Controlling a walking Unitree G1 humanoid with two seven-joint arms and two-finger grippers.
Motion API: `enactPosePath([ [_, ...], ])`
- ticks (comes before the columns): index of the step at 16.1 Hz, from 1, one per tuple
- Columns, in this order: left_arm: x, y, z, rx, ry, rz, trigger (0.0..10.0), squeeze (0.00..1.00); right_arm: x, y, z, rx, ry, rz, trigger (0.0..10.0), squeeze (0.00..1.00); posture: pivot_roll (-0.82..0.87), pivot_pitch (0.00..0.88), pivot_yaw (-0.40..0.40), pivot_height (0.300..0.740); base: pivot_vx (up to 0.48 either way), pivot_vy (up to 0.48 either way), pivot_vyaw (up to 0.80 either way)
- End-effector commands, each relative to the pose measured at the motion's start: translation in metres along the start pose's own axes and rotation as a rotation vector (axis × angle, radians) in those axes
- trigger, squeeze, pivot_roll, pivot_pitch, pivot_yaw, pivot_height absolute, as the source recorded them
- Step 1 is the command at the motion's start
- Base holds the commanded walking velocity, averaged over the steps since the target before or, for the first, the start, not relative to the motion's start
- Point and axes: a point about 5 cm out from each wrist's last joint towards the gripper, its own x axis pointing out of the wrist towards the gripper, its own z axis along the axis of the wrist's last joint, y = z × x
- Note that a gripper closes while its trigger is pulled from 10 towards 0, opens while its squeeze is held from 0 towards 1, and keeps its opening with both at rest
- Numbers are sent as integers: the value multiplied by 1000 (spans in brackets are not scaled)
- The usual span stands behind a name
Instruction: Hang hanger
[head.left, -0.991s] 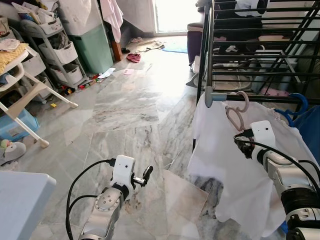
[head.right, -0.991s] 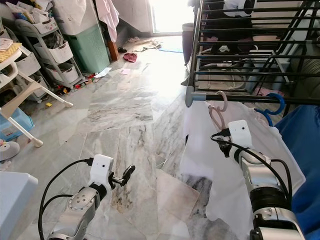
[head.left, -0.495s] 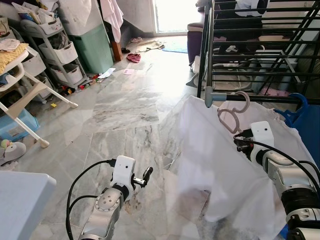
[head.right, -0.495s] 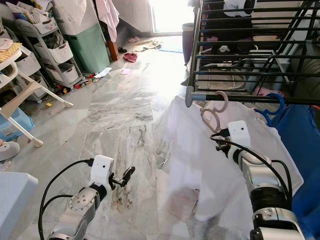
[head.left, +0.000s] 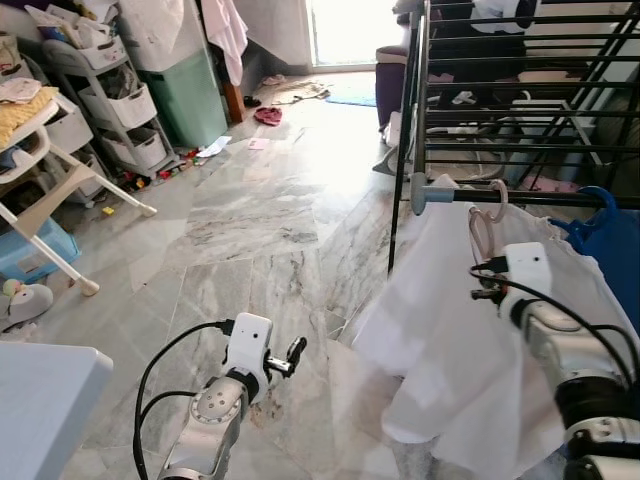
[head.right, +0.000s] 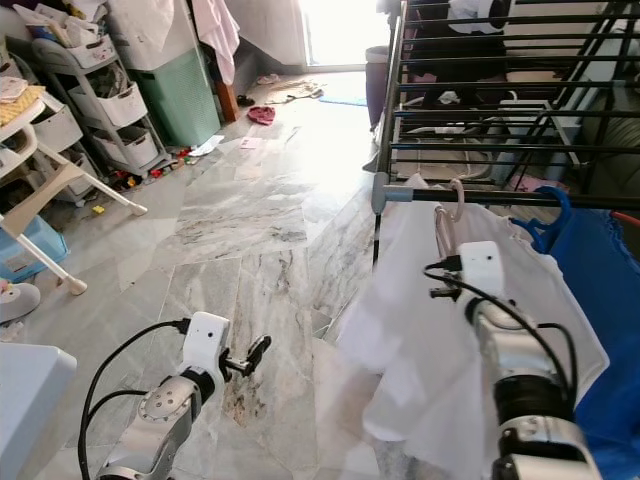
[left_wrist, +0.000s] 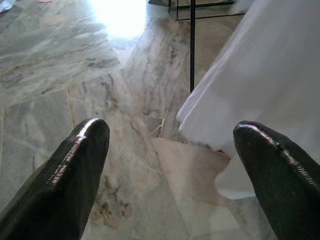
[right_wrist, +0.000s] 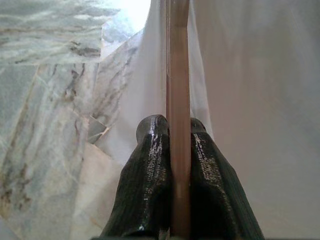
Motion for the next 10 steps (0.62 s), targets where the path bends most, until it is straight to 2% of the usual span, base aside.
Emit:
enactPosePath([
  [1, 0, 5, 0, 19, 15, 17, 10000, 0, -1, 11, 6, 16, -37, 14, 3569, 0, -144, 0, 123, 740, 0, 0, 0],
  [2, 0, 5, 0, 19, 15, 18, 10000, 0, -1, 17, 2, 17, -36, 22, 0, 0, -145, 0, 123, 740, 0, 0, 0],
  [6, 0, 5, 0, 23, 19, 17, 10000, 0, -1, 21, -1, 20, -32, -41, 0, 0, -145, 0, 124, 740, 0, 0, 0],
  [8, 1, 5, 0, 29, 19, 18, 10000, 0, -2, 19, 3, 15, -58, -84, 0, 0, -145, 0, 123, 740, 0, 0, 0],
  [10, 1, 4, 6, 52, -26, 21, 10000, 0, -4, 18, 13, 5, -129, -121, 0, 0, -144, 0, 121, 740, 0, 0, 0],
])
